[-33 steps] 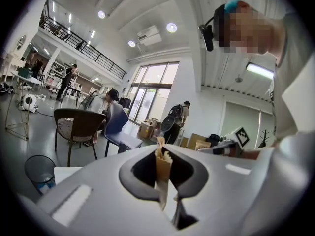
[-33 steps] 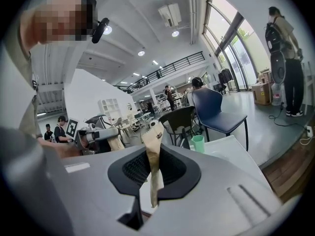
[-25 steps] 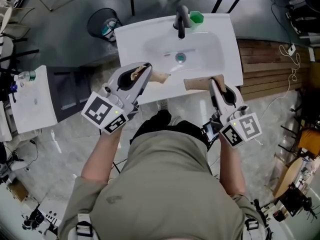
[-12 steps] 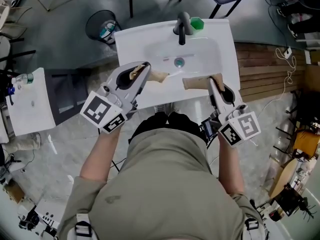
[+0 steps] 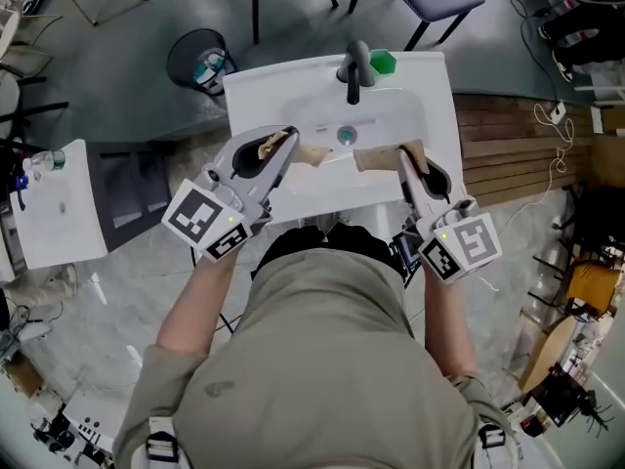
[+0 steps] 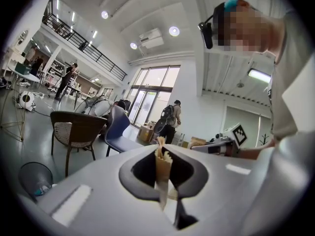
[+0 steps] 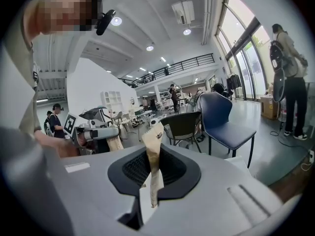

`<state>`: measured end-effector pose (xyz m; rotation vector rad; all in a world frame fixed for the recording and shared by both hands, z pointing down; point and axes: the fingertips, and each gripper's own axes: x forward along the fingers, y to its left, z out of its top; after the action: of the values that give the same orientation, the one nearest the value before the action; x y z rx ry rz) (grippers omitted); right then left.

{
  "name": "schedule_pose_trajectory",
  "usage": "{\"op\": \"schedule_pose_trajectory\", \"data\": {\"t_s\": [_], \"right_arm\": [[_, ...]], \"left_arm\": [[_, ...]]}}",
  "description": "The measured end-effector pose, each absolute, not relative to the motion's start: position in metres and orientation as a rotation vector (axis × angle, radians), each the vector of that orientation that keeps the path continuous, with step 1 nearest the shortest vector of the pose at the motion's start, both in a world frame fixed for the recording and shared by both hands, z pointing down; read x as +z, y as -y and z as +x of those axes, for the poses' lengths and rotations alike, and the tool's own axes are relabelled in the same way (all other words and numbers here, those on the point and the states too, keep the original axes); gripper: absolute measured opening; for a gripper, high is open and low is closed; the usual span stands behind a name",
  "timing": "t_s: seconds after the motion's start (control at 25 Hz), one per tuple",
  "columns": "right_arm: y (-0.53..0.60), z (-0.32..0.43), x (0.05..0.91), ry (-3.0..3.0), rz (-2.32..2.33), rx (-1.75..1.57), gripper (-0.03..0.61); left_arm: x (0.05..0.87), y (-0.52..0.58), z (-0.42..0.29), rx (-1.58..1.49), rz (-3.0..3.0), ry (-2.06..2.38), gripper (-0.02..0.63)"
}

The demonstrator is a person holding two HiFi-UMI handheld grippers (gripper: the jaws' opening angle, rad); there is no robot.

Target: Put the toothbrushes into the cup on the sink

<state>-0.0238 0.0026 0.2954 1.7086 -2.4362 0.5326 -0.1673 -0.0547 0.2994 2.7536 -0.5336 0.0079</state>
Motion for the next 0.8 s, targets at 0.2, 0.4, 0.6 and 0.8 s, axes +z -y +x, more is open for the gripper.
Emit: {"op": "schedule_pose_trajectory", "data": {"t_s": [0.2, 0.4, 0.6, 0.8], "right_arm": [[0.004, -0.013, 0.301, 2.434, 1.691, 0.543, 0.028], [0.01, 0.006, 0.312, 2.446, 1.658, 0.571, 0.028], [0.013, 0.026, 0.316, 2.478, 1.608, 0.584, 0.028], [0.015, 0.047, 0.316, 2.528, 1.551, 0.583, 0.028]], "left_arm": [[0.3, 0.059, -0.155, 0.016, 2.751, 0.535, 0.008], [0.302, 0.063, -0.14, 0.038, 2.748, 0.572, 0.008], [0.304, 0.059, -0.119, 0.051, 2.731, 0.622, 0.008], [0.307, 0.053, -0.096, 0.07, 2.719, 0.677, 0.008]]}}
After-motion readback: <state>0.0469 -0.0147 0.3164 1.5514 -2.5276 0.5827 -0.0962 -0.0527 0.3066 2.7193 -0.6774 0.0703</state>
